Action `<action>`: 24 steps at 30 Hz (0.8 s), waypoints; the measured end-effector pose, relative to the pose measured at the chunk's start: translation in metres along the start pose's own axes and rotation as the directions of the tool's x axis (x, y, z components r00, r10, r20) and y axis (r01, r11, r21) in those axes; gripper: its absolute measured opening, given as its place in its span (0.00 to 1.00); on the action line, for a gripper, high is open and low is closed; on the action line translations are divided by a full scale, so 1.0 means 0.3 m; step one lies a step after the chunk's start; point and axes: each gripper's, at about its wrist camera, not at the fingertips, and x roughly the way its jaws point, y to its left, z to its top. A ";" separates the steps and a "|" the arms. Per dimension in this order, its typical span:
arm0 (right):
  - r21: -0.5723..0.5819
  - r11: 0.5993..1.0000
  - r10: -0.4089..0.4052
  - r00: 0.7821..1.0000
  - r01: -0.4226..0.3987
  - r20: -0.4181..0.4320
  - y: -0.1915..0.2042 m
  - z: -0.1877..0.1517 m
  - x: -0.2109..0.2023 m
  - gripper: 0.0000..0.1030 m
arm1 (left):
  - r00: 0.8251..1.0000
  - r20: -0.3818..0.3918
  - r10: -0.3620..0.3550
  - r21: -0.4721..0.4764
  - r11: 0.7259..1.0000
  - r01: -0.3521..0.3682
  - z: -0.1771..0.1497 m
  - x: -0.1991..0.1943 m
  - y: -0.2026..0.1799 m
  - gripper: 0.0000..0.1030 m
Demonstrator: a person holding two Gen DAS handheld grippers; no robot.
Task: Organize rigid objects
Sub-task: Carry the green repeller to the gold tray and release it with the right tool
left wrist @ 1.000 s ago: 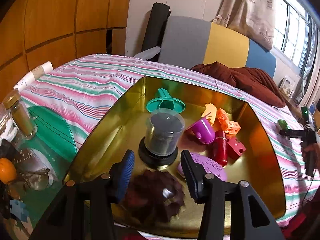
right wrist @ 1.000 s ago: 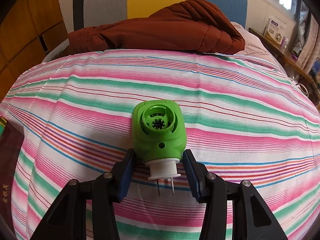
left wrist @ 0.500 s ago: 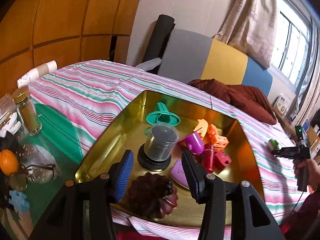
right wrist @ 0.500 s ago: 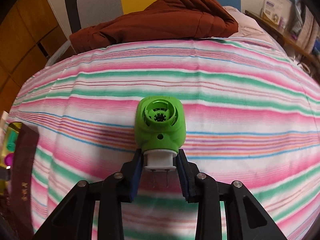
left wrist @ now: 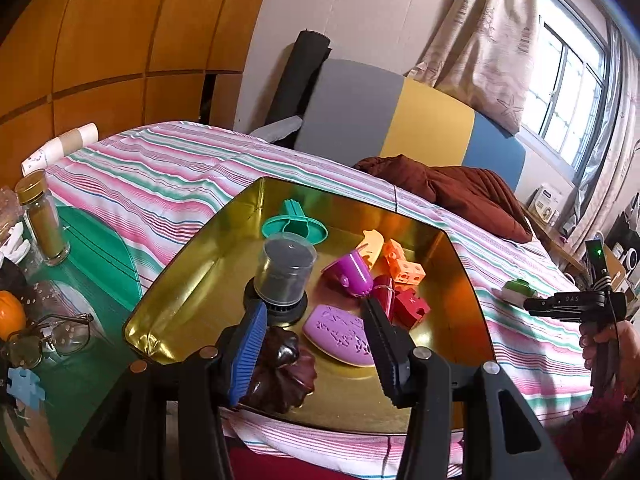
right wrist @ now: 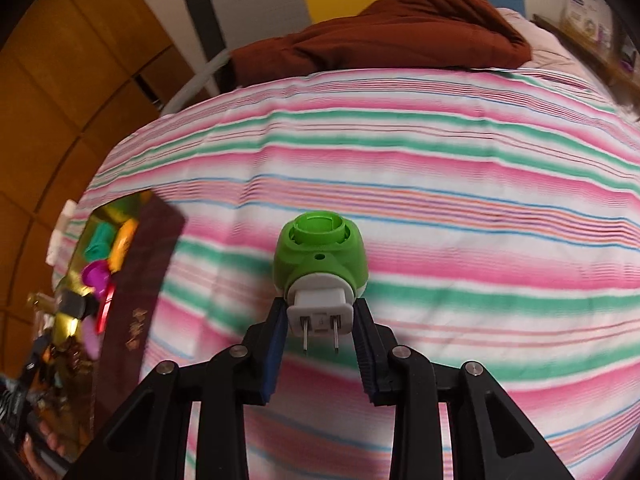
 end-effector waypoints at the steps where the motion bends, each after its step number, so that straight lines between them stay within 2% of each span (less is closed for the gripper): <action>1: -0.010 1.000 0.018 1.000 -0.018 0.002 0.027 -0.012 -0.007 0.31 | 1.000 -0.002 0.001 0.000 1.000 -0.001 -0.001 -0.001 0.000 0.49; 6: -0.066 0.996 0.053 0.999 -0.054 -0.008 0.126 -0.052 -0.014 0.30 | 1.000 -0.009 -0.001 -0.018 1.000 0.000 -0.007 0.000 0.013 0.49; 11: -0.141 0.990 -0.019 1.000 0.017 -0.014 0.193 -0.083 0.028 0.32 | 1.000 -0.010 -0.007 -0.023 1.000 0.007 -0.014 -0.008 0.018 0.49; 12: -0.141 0.990 -0.020 0.999 0.016 -0.026 0.195 -0.086 0.040 0.43 | 1.000 -0.012 -0.006 -0.019 1.000 0.006 -0.015 -0.009 0.017 0.49; 13: -0.136 0.991 -0.017 0.999 0.012 -0.037 0.199 -0.090 0.052 0.63 | 1.000 -0.015 -0.007 -0.016 1.000 0.007 -0.017 -0.009 0.016 0.49; 15: -0.146 0.989 -0.026 1.000 0.023 -0.016 0.208 -0.089 0.058 0.77 | 1.000 -0.017 -0.007 -0.013 1.000 0.007 -0.021 -0.011 0.015 0.49; 20: -0.233 0.963 -0.134 0.990 0.138 0.034 0.257 -0.052 0.088 0.75 | 1.000 -0.023 0.000 -0.013 1.000 -0.001 -0.025 -0.012 0.014 0.49; 21: -0.249 0.957 -0.148 0.989 0.151 0.029 0.263 -0.048 0.101 0.68 | 1.000 -0.025 0.001 -0.012 1.000 -0.001 -0.025 -0.011 0.013 0.49; 22: -0.263 0.951 -0.162 0.987 0.162 0.024 0.269 -0.046 0.116 0.56 | 1.000 -0.027 0.001 -0.011 1.000 -0.001 -0.025 -0.010 0.013 0.49; 23: -0.272 0.944 -0.185 0.982 0.184 0.023 0.272 -0.047 0.133 0.52 | 1.000 -0.027 0.000 -0.011 1.000 0.000 -0.027 -0.012 0.013 0.49; 24: -0.273 0.942 -0.197 0.980 0.195 0.021 0.271 -0.049 0.144 0.52 | 1.000 -0.026 -0.002 -0.012 1.000 0.002 -0.028 -0.013 0.015 0.49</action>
